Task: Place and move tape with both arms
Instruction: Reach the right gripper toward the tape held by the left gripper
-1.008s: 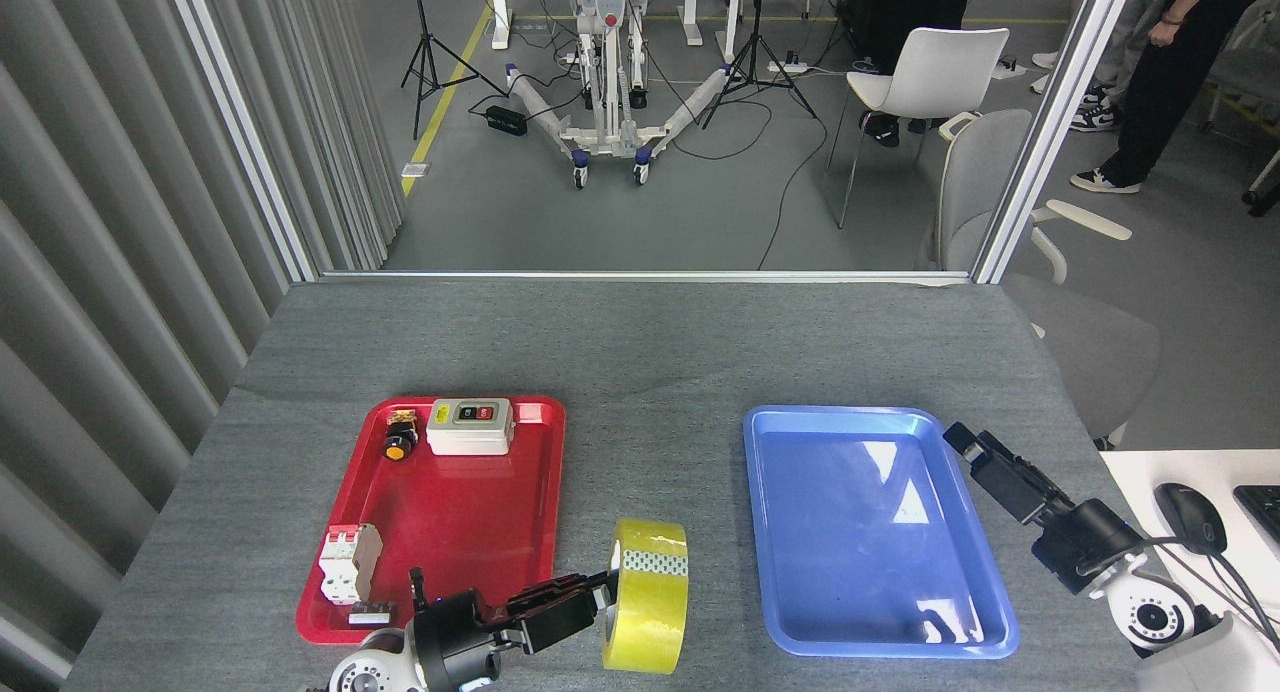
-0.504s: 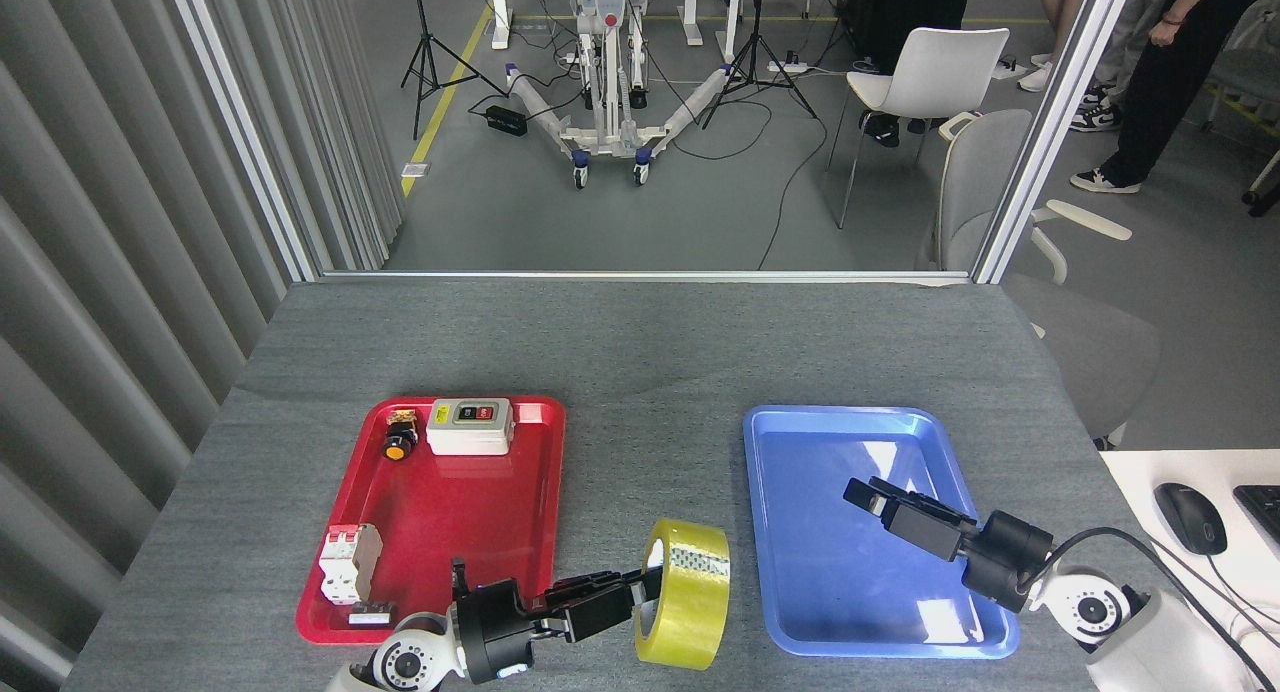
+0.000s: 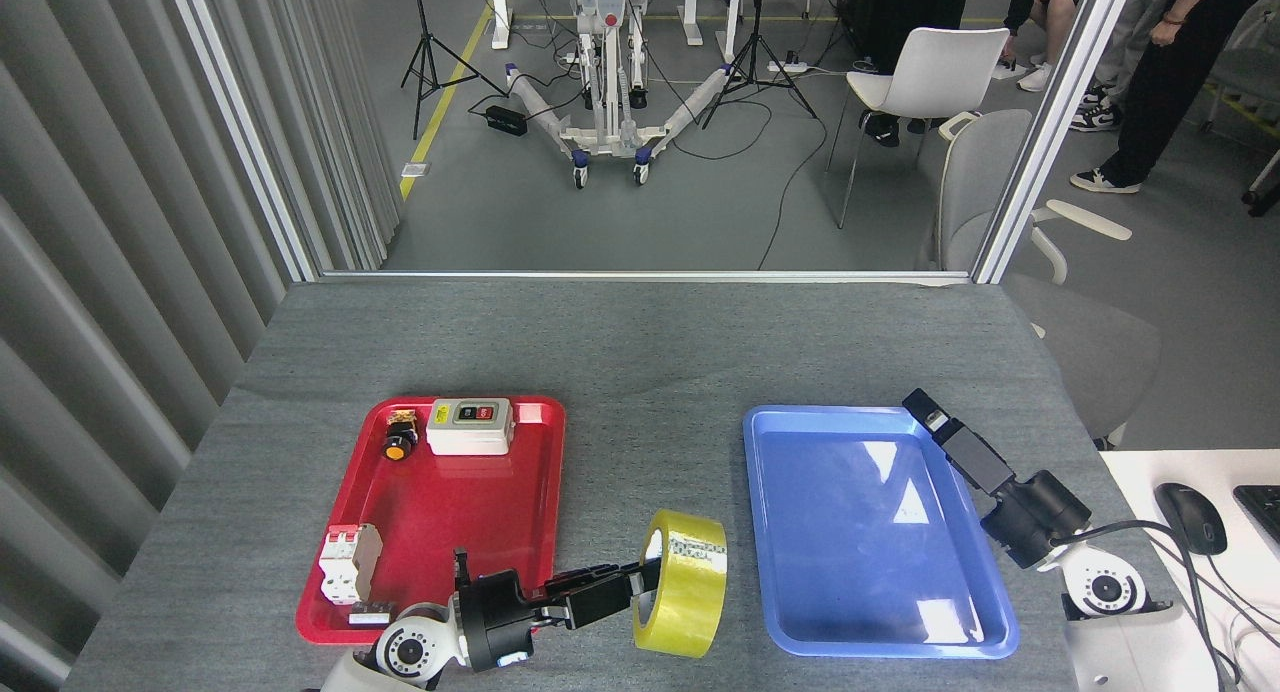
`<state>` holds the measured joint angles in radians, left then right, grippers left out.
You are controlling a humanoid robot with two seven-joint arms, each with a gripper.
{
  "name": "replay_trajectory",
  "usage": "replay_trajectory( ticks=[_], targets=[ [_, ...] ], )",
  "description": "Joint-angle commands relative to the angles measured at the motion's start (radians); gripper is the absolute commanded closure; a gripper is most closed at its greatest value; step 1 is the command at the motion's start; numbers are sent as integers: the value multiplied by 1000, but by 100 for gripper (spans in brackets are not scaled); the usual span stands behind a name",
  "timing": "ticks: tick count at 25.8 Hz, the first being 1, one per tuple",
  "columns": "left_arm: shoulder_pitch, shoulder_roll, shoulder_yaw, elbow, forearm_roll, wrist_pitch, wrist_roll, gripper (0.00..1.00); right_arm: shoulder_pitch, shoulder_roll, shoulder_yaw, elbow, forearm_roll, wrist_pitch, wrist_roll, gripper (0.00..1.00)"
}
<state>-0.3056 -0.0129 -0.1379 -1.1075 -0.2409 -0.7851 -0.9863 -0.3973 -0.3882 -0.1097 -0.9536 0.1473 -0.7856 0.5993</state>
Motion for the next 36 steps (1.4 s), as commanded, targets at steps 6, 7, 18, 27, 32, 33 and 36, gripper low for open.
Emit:
replay_trajectory(
  ticks=[6,7,18,27,32,33,36],
  targets=[
    [-1,4,1,2,0,0,1,100,87,112,-150,-24,55,0,303,0],
    [-1,4,0,2,0,0,0,100,107,112,-105,-24,40,0,323,0],
    [-1,-1,4,2,-43,0,3,100,121,12,324,-65,-287,0,375,0],
    [-27,-4,4,26,-44,0,9,100,169,-47,472,-145,-390,0,366,0],
    [-58,-2,7,51,-43,0,12,100,216,-100,512,-208,-436,0,363,0],
    [-59,-2,7,51,-43,0,12,100,219,-106,518,-208,-457,0,363,0],
    [-58,-2,7,51,-43,0,12,100,210,-104,533,-209,-463,0,363,0]
  ],
)
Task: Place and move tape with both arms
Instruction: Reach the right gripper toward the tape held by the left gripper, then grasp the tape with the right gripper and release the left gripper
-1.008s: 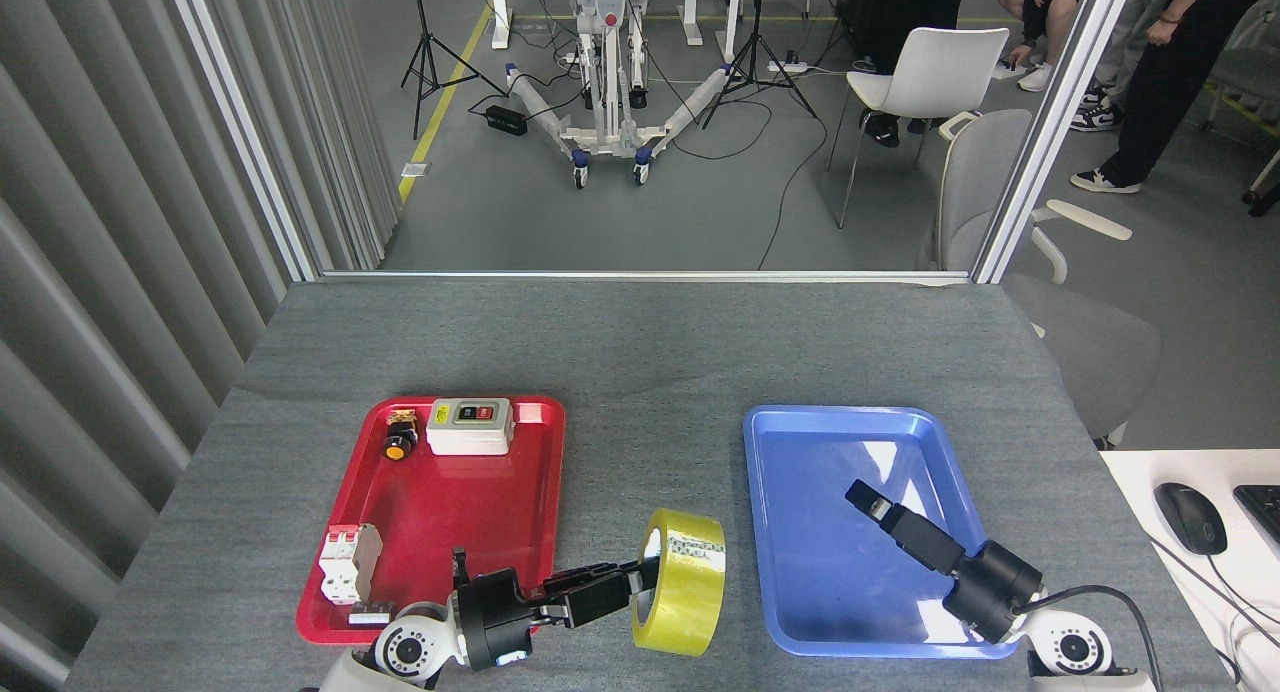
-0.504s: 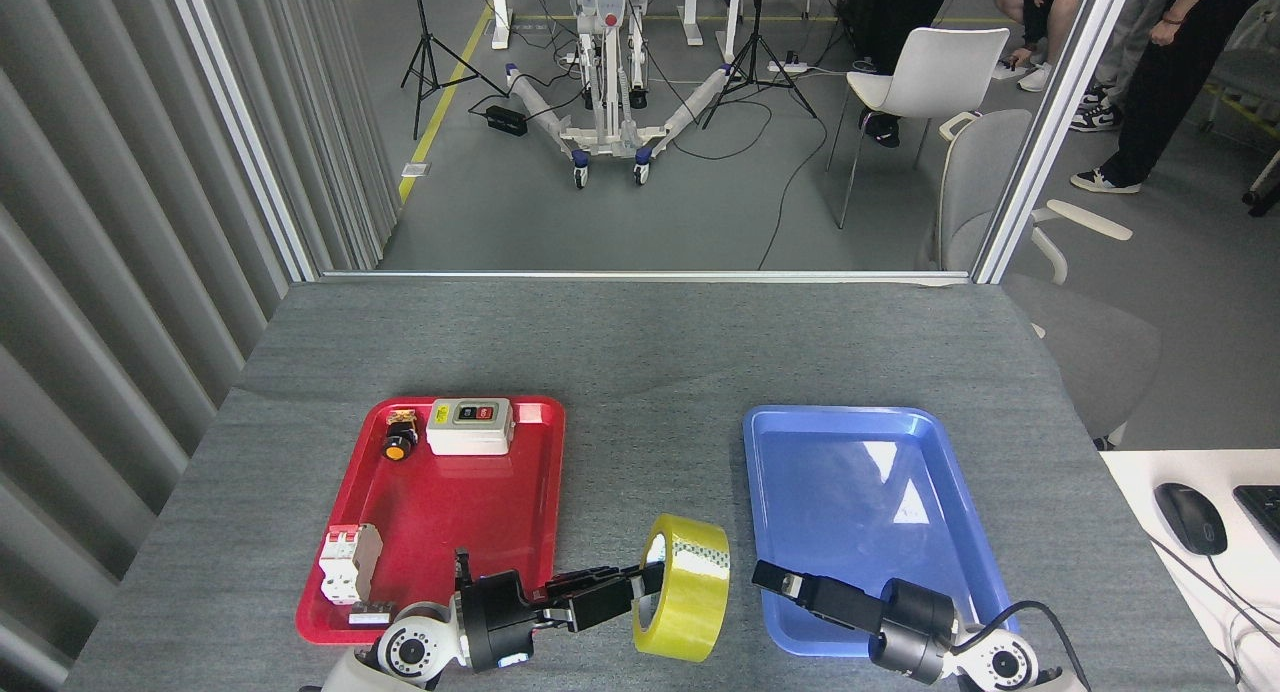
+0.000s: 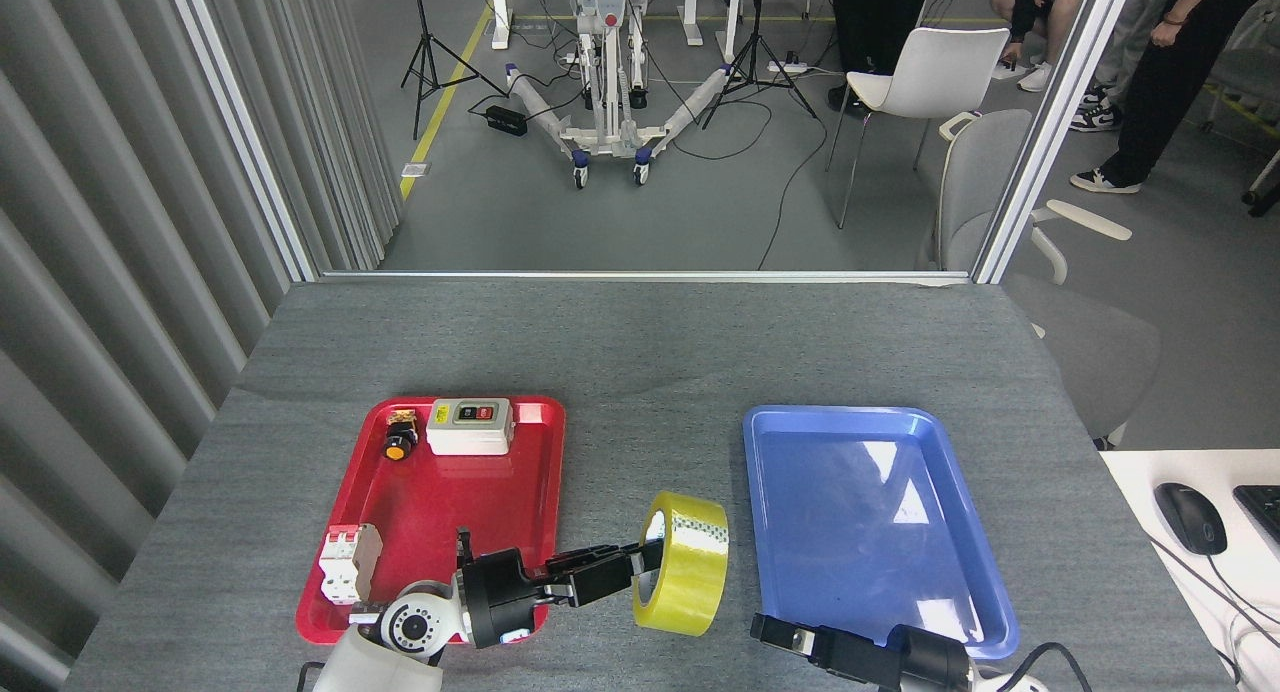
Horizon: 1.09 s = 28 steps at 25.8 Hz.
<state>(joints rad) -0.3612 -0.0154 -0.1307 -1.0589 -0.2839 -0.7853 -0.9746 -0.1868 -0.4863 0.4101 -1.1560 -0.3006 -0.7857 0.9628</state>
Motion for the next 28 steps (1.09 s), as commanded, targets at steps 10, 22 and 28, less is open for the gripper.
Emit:
replay_trajectory(
  ticks=[10,22,28],
  targets=[
    [-2,2,2,4,0,0,1,100,-46,17,12,-97,52,0,1,0],
    [-12,5,2,25,0,0,1,100,-120,133,-2,-68,126,0,-1,14],
    [-22,5,2,33,-1,0,1,100,-120,146,-2,-68,127,0,-1,21]
  ],
)
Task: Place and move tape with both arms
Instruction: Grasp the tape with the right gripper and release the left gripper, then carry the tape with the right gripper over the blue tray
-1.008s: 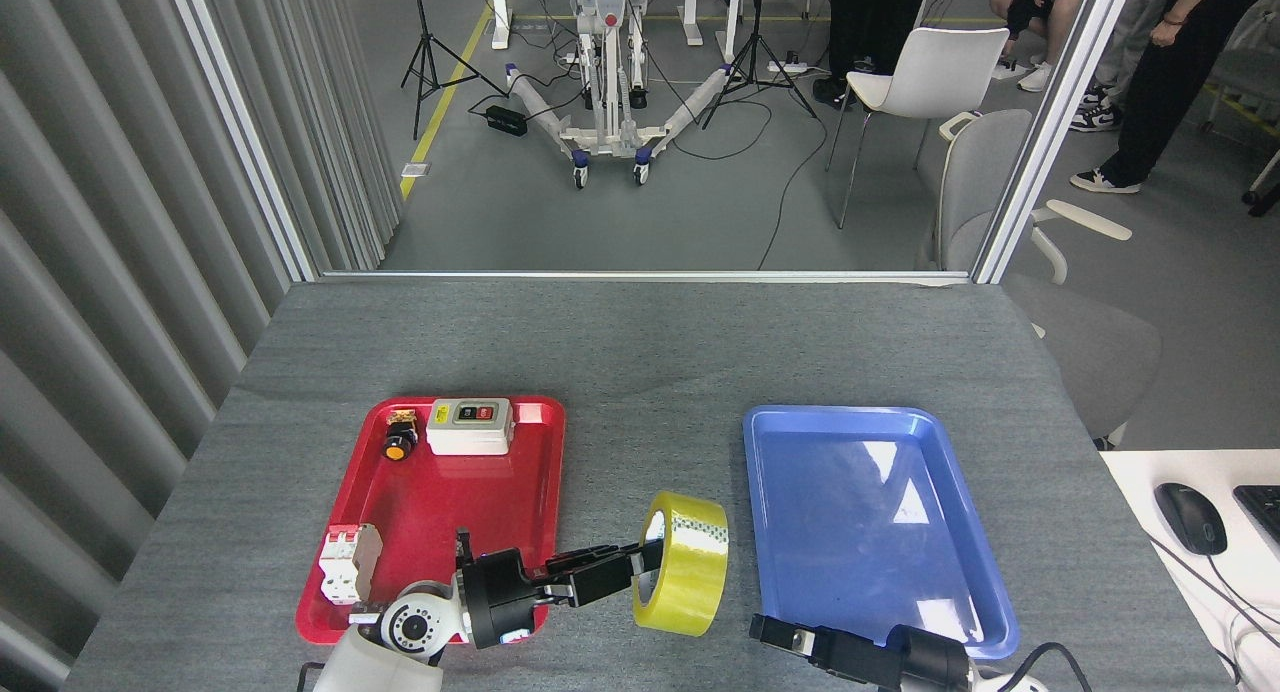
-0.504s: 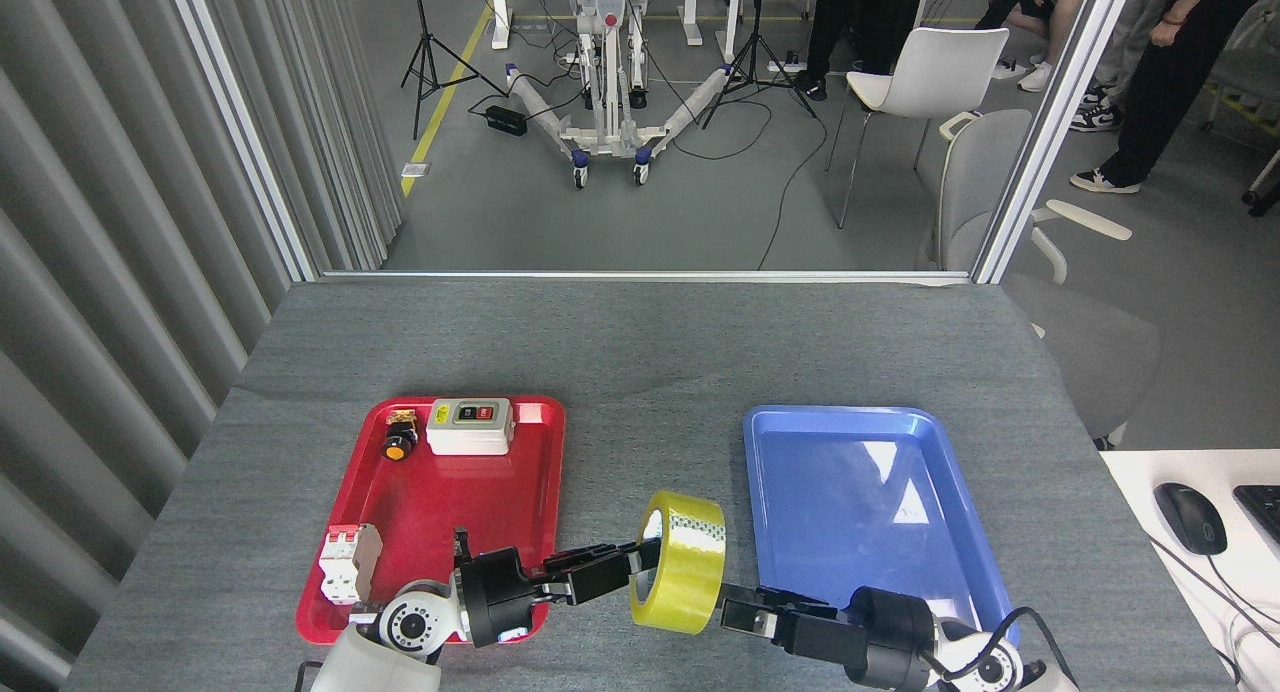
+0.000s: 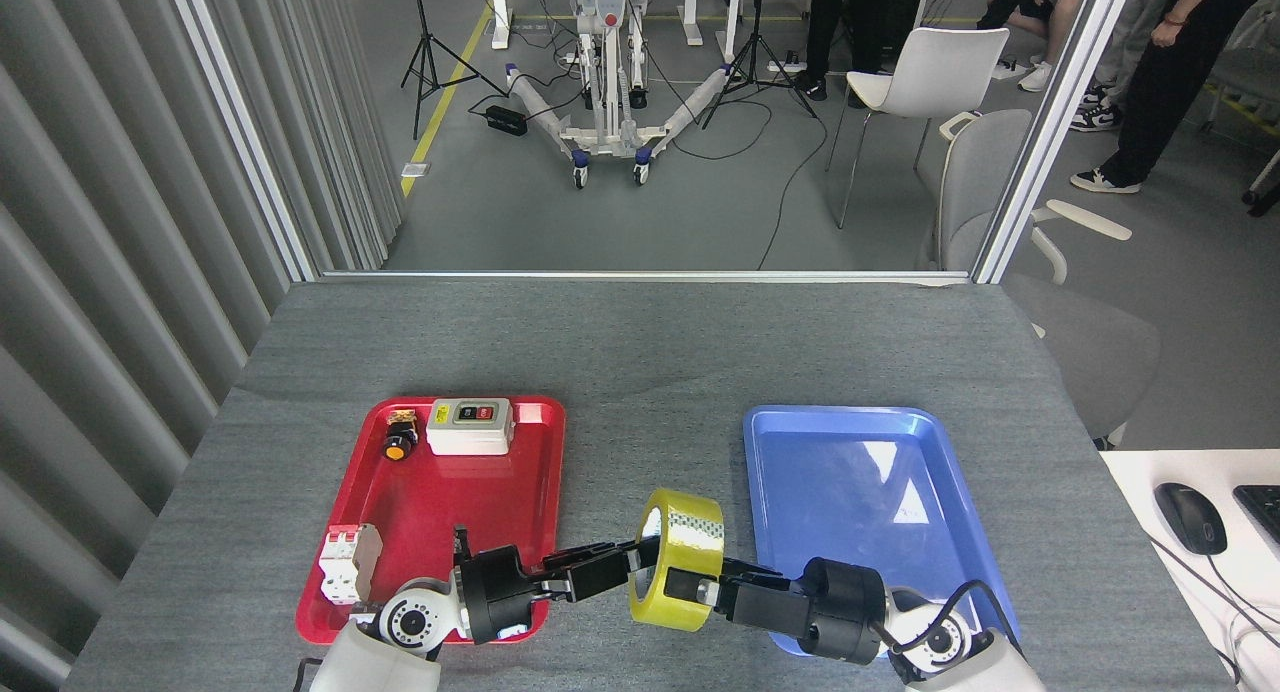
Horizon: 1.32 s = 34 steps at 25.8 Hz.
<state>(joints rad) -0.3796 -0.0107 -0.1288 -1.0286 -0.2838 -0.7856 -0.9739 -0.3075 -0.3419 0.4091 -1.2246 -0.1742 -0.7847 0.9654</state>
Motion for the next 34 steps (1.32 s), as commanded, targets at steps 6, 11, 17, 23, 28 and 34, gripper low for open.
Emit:
replay_trajectory(
  ticks=[6,11,17,23,28,34],
  targets=[
    [-4,2,0,1,0,0,0,100,1,0,-6,4,1,-1,-20,27],
    [-5,2,0,2,0,0,4,100,7,1,-29,4,2,-1,-27,42],
    [-10,3,0,15,0,0,7,100,11,1,-52,4,22,-1,-31,57],
    [-19,3,0,30,0,0,14,100,16,0,-52,4,25,-1,-31,62],
    [-33,6,0,59,0,0,52,55,30,-3,-52,4,25,-1,-31,64],
    [-62,12,1,105,0,0,53,0,33,-3,-52,4,25,-1,-31,64]
  ],
)
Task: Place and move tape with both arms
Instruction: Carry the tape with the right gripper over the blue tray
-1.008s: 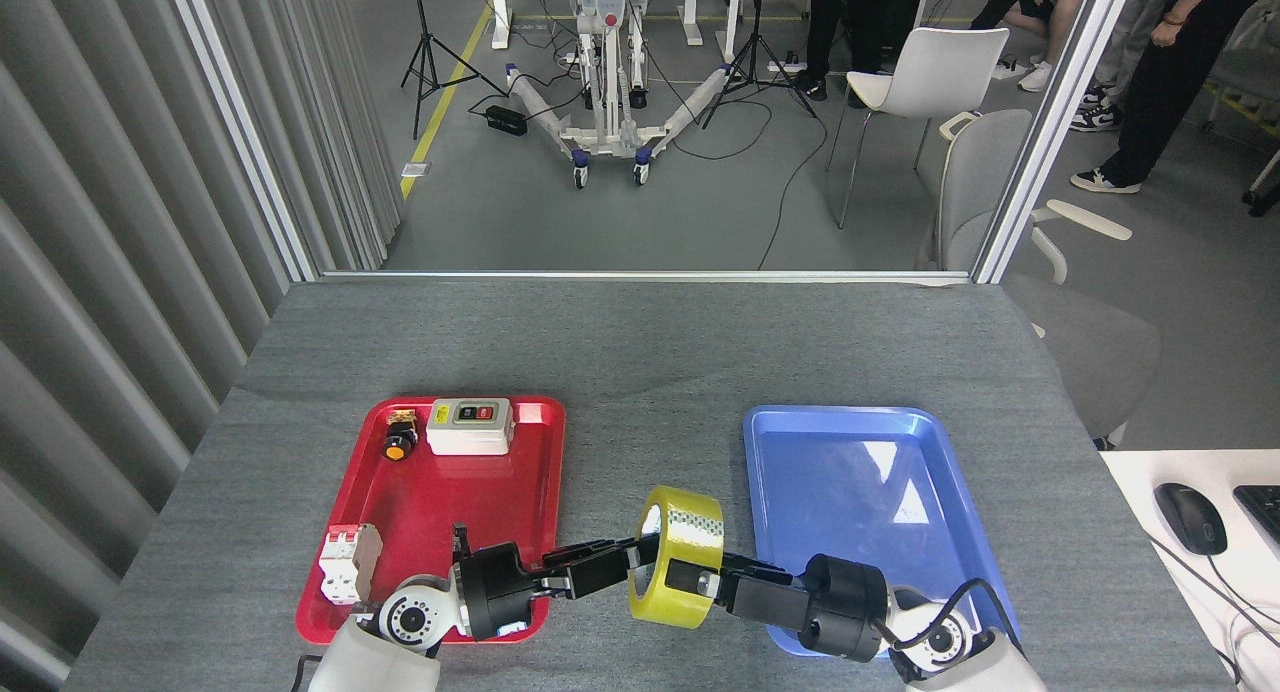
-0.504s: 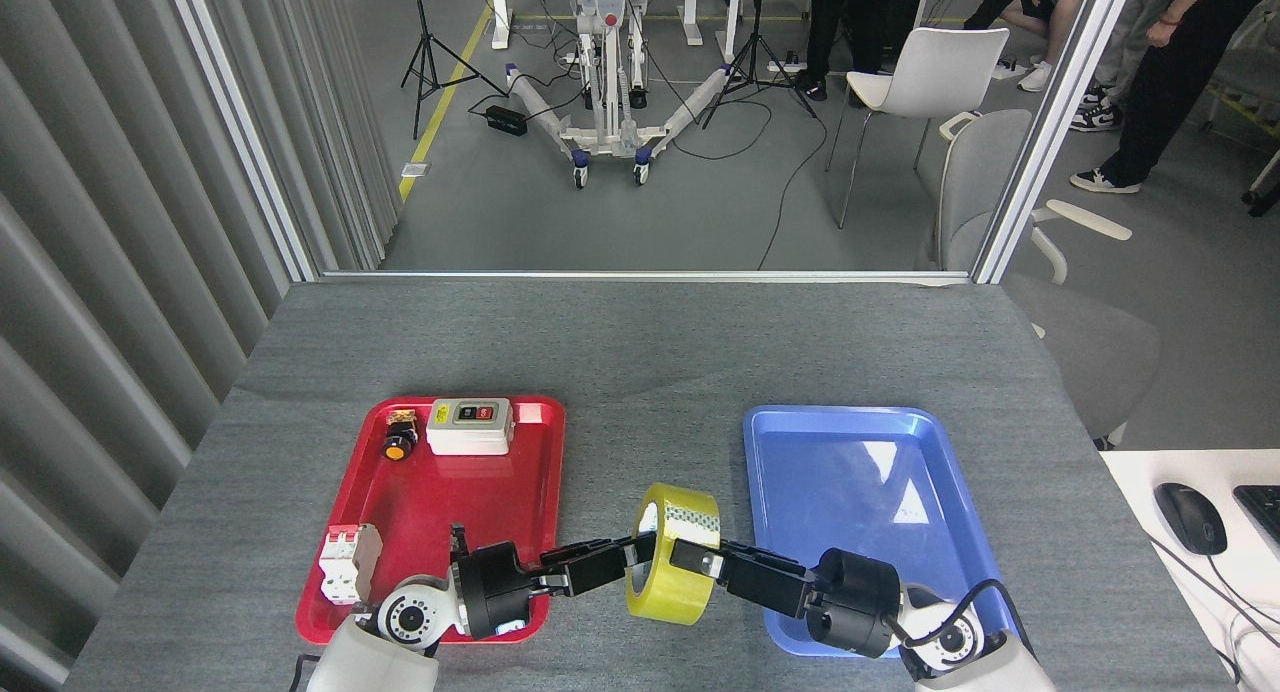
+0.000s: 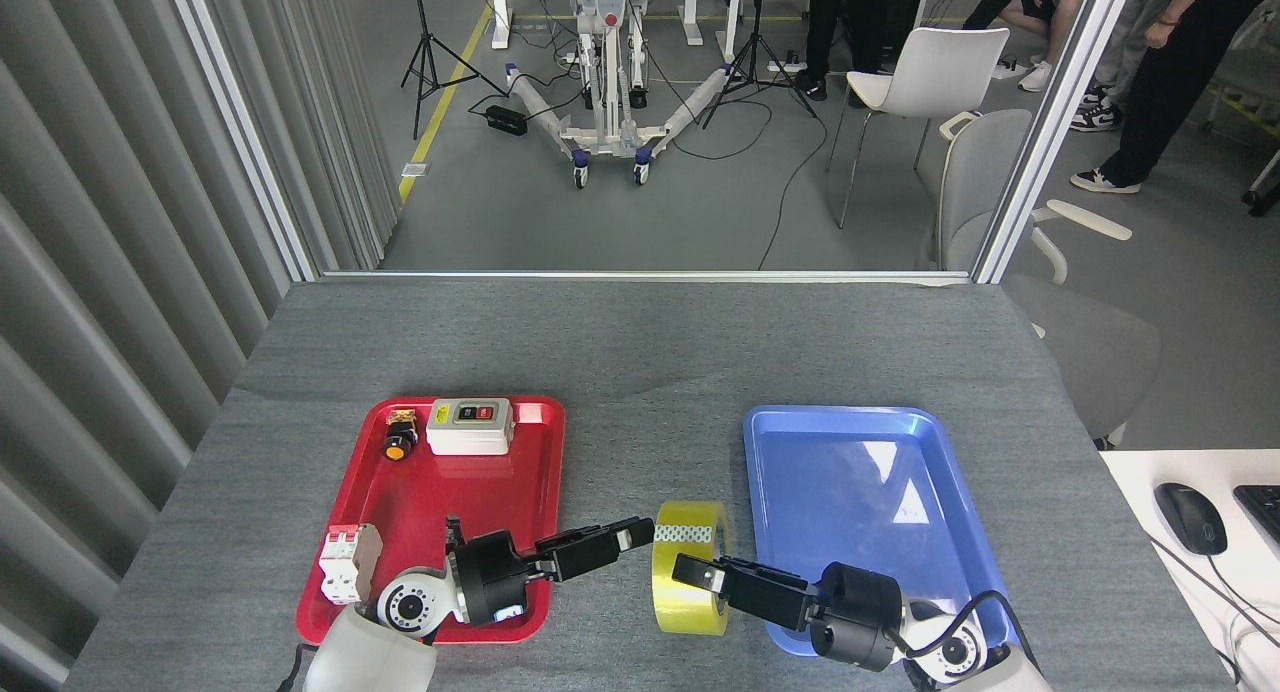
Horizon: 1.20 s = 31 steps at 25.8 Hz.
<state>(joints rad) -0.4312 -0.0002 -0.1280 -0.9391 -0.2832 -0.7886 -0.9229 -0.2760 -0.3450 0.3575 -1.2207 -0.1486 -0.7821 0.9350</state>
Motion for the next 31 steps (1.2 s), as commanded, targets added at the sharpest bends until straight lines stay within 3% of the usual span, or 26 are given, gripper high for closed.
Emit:
replay_trajectory(
  ticks=[1,12,16,21,24,28,31],
  targets=[
    [-12,3,1,16,-1,3,3,0,1,0,0,0,-2,-3,-1,64],
    [-14,42,1,16,1,3,3,0,3,-2,-3,0,-3,-3,-2,65],
    [-26,48,24,19,-1,3,4,0,6,-11,-5,-3,-2,-3,-38,70],
    [-29,112,44,33,-39,57,27,0,8,-91,-78,-3,0,-3,-74,82],
    [-23,151,96,31,-44,71,99,0,8,-121,-124,-2,18,-3,-74,93],
    [-21,189,146,8,-47,69,179,0,6,-160,-186,-3,53,-3,-85,99],
    [-9,258,151,-86,-166,71,286,0,0,-255,-178,-13,55,-3,-119,100]
  ],
)
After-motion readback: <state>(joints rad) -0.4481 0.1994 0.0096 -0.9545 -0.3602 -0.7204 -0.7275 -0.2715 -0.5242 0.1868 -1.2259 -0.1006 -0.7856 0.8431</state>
